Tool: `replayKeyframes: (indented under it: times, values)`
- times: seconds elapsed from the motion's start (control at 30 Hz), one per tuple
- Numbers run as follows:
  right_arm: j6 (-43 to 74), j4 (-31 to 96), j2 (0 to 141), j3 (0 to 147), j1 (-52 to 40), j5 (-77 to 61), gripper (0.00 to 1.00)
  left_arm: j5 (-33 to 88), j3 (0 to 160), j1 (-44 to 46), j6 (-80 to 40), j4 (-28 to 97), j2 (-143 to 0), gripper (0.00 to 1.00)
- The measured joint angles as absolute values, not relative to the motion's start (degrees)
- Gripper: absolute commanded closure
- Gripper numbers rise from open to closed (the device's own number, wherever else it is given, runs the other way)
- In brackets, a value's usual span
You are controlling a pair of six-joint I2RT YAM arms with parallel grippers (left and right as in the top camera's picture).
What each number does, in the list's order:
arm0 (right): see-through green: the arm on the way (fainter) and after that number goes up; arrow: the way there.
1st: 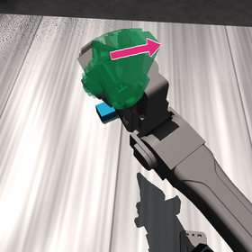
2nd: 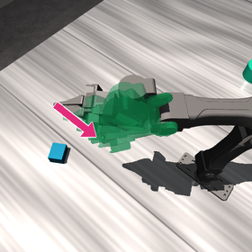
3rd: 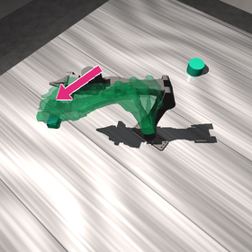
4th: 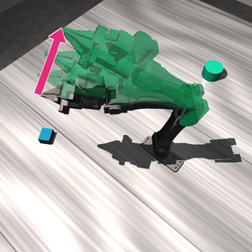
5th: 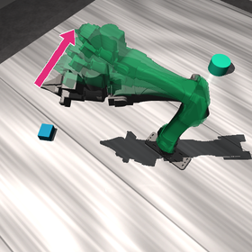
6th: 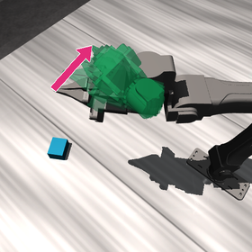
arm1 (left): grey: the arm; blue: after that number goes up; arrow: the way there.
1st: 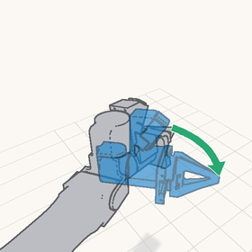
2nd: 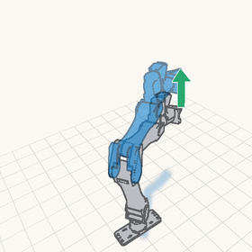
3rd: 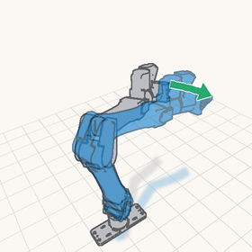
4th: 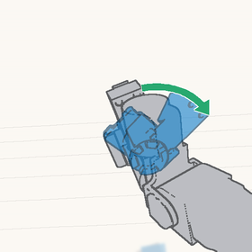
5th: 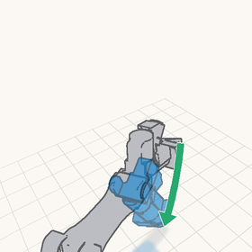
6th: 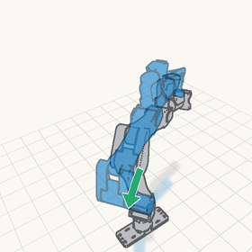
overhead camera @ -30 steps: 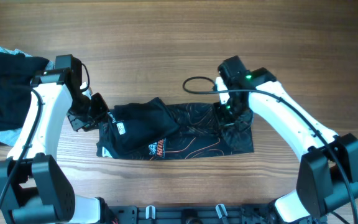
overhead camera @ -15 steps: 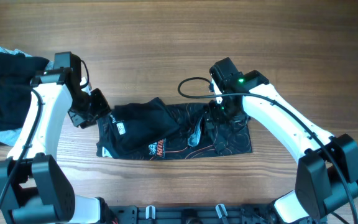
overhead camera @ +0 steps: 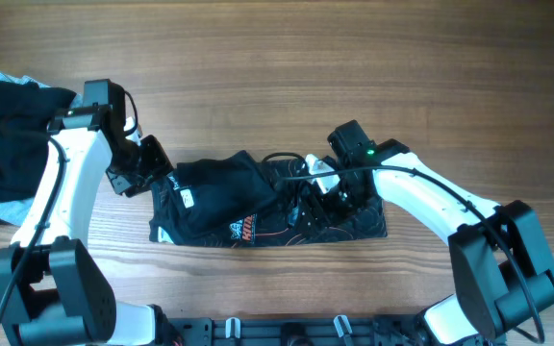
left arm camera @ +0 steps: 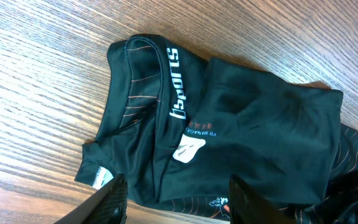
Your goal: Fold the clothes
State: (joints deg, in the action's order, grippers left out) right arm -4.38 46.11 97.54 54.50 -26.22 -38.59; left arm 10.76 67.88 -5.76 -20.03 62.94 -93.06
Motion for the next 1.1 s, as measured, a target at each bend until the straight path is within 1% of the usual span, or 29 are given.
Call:
replayKeyframes:
  times: [0.03,0.1,0.13,0.2,0.27,0.3,0.33,0.4,0.47,0.6,0.67,0.77,0.87,0.9,0.97,1.03,1.1]
  values:
    - [-5.8,46.2,97.5,54.5,-26.2,-41.8,0.25,10.8,67.9,-5.8,-20.0,62.9,-93.1,0.48]
    - [-9.1,46.3,97.5,54.5,-26.2,-47.1,0.28,10.8,67.9,-5.8,-20.0,62.9,-93.1,0.47]
    - [-10.6,46.3,97.5,54.5,-26.2,-49.6,0.27,10.8,67.9,-5.8,-20.0,62.9,-93.1,0.45]
    - [-10.8,46.6,97.5,54.5,-26.2,-50.1,0.25,10.8,67.9,-5.8,-20.0,62.9,-93.1,0.43]
    - [-9.0,49.5,97.4,57.2,-26.3,-44.7,0.24,10.8,67.9,-5.8,-20.0,62.9,-93.1,0.42]
    - [-7.8,50.1,96.9,59.6,-26.3,-40.6,0.21,10.8,67.9,-5.8,-20.0,62.9,-93.1,0.42]
    - [-5.3,50.5,95.7,62.1,-26.3,-34.3,0.15,10.8,67.9,-5.8,-20.0,62.9,-93.1,0.42]
    - [0.0,50.1,91.7,65.6,-26.3,-20.3,0.17,10.8,67.9,-5.8,-20.0,62.9,-93.1,0.42]
    - [2.7,50.1,90.4,66.2,-26.3,-12.8,0.19,10.8,67.9,-5.7,-20.0,62.9,-93.1,0.42]
    - [6.1,47.5,94.5,65.9,-26.3,-9.0,0.2,10.8,67.9,-5.8,-20.0,62.9,-93.1,0.42]
    - [6.6,41.6,100.4,65.7,-26.3,-11.6,0.2,10.8,67.9,-5.8,-20.0,62.9,-93.1,0.41]
    - [6.2,38.4,104.1,64.9,-26.3,-19.6,0.2,10.7,67.9,-5.8,-20.0,62.9,-93.1,0.41]
    - [1.9,36.9,104.3,64.9,-26.3,-32.6,0.19,10.8,67.9,-5.8,-20.0,62.7,-93.1,0.4]
    - [-0.7,35.7,104.3,64.9,-26.3,-40.3,0.19,10.8,67.9,-5.8,-20.0,62.3,-93.1,0.4]
    - [-2.0,35.1,104.3,65.0,-26.3,-45.3,0.18,10.8,67.9,-5.7,-20.0,61.1,-93.1,0.38]
    - [-1.4,35.9,103.9,65.8,-26.3,-43.7,0.13,10.8,67.8,-5.7,-20.0,57.9,-93.1,0.37]
    - [2.1,39.1,99.9,67.9,-26.3,-33.4,0.11,10.8,67.7,-4.6,-20.0,54.0,-93.1,0.37]
